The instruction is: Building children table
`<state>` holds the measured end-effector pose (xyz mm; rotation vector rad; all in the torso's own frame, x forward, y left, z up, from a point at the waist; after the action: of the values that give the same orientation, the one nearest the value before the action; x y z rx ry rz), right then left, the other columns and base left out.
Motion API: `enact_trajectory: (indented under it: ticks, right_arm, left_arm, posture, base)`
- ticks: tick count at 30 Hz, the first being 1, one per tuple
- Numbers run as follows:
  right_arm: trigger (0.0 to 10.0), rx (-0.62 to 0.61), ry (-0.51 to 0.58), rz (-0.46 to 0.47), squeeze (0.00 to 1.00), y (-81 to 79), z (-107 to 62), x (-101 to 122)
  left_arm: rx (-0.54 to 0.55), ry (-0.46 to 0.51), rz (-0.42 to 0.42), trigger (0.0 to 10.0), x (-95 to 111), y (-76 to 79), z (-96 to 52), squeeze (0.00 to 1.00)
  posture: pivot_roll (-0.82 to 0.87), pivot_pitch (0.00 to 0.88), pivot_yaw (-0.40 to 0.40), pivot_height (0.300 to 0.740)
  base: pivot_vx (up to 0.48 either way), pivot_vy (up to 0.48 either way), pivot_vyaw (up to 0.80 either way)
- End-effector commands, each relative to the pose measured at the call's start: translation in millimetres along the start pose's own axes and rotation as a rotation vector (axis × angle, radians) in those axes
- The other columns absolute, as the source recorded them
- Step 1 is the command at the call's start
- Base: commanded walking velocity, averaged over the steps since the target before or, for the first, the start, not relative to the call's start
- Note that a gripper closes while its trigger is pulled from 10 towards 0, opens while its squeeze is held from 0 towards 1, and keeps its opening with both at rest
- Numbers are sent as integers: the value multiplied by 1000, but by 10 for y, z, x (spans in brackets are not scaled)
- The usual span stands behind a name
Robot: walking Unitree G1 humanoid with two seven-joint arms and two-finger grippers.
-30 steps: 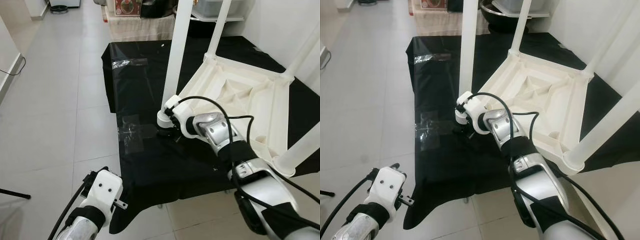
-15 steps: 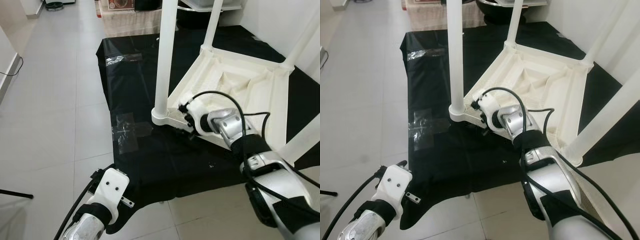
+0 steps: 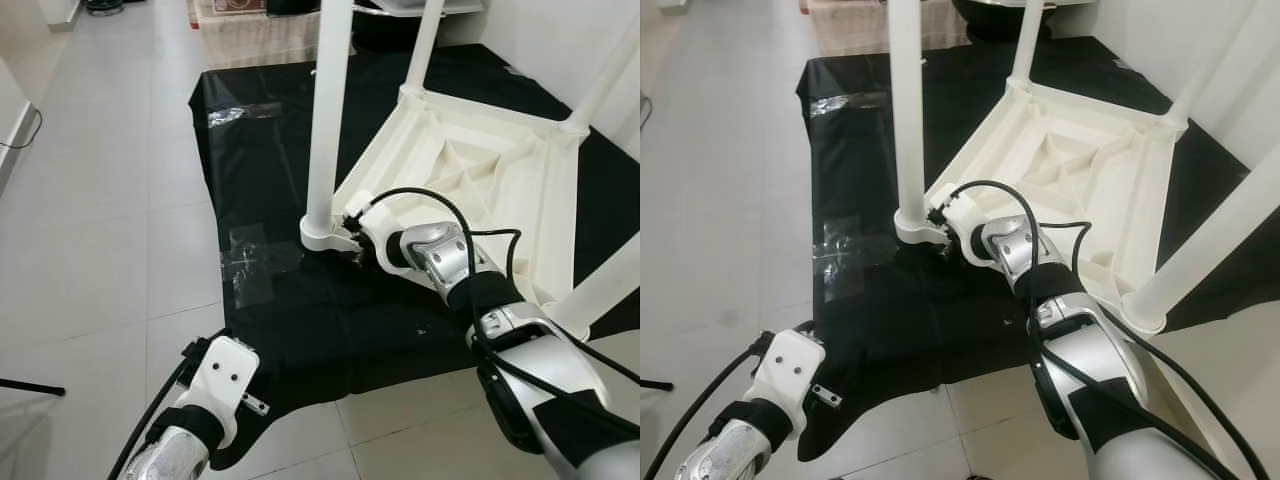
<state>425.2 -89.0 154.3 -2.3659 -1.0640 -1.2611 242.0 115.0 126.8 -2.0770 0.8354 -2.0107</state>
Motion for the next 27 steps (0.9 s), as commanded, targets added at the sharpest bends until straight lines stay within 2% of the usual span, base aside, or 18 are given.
enact_trajectory:
  ticks: [1,4,5,7,9,11,14,16,17,19,20,24,27]
  right_arm:
    - [0,66,-30,-55,0,-141,63,-22]
    - [0,102,-29,-155,0,-163,40,-14]
    - [0,102,-29,-155,0,-163,40,-14]
    - [0,176,-1,-225,0,-243,2,1]
    - [0,204,14,-251,0,-276,-19,9]
    - [0,302,101,-334,0,-428,-98,77]
    - [0,340,135,-362,0,-493,-132,105]
    - [0,405,229,-515,0,-722,-192,169]
    - [0,405,229,-515,0,-722,-192,169]
    - [0,433,278,-622,0,-856,-215,188]
    - [0,433,278,-622,0,-856,-215,188]
    - [0,439,303,-739,0,-949,-217,217]
    - [0,443,305,-752,0,-968,-218,221]
  left_arm:
    - [-11,-8,7,10000,-6,19,-18,0]
    - [-11,-9,4,10000,-7,21,-14,0]
    - [-11,-9,4,10000,-7,21,-14,0]
    - [-11,-9,2,10000,-7,20,-12,0]
    - [-12,-8,0,10000,-7,21,-12,0]
    - [-12,-9,-1,10000,-10,16,-9,0]
    - [-12,-9,-2,10000,-12,13,-8,0]
    - [-16,-10,-1,10000,-19,8,-6,0]
    - [-16,-10,-1,10000,-19,8,-6,0]
    - [-19,-11,0,10000,-25,6,-4,0]
    - [-19,-11,0,10000,-25,6,-4,0]
    - [-24,-13,4,10000,-33,4,-2,0]
    - [-24,-13,5,10000,-34,3,-2,0]
  posture:
    - [74,185,-50,740]
    - [72,185,-50,740]
    - [72,185,-50,740]
    - [70,186,-51,740]
    - [70,186,-51,740]
    - [64,187,-49,740]
    - [63,187,-49,740]
    - [61,186,-42,740]
    - [61,186,-42,740]
    - [61,186,-39,740]
    - [61,186,-39,740]
    - [63,186,-39,740]
    - [63,186,-39,740]
  base:
    - [0,0,0]
    - [0,0,0]
    - [0,0,0]
    - [0,0,0]
    - [0,0,0]
    - [0,0,0]
    - [0,0,0]
    - [0,0,0]
    - [0,0,0]
    - [0,0,0]
    - [0,0,0]
    - [0,0,0]
    - [0,0,0]
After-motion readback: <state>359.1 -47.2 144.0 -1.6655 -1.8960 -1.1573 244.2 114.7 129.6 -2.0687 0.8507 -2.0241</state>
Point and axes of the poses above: a point about 5 cm out from each wrist's last joint towards the gripper, its own z axis pointing out of the wrist towards the gripper, its own x axis along the axis of the wrist's last joint, y = z × x, the point moved 5 cm from there along z, pointing out of the wrist towards the gripper, and after that the axes turned 11 degrees about z, right-handed, at the moved point
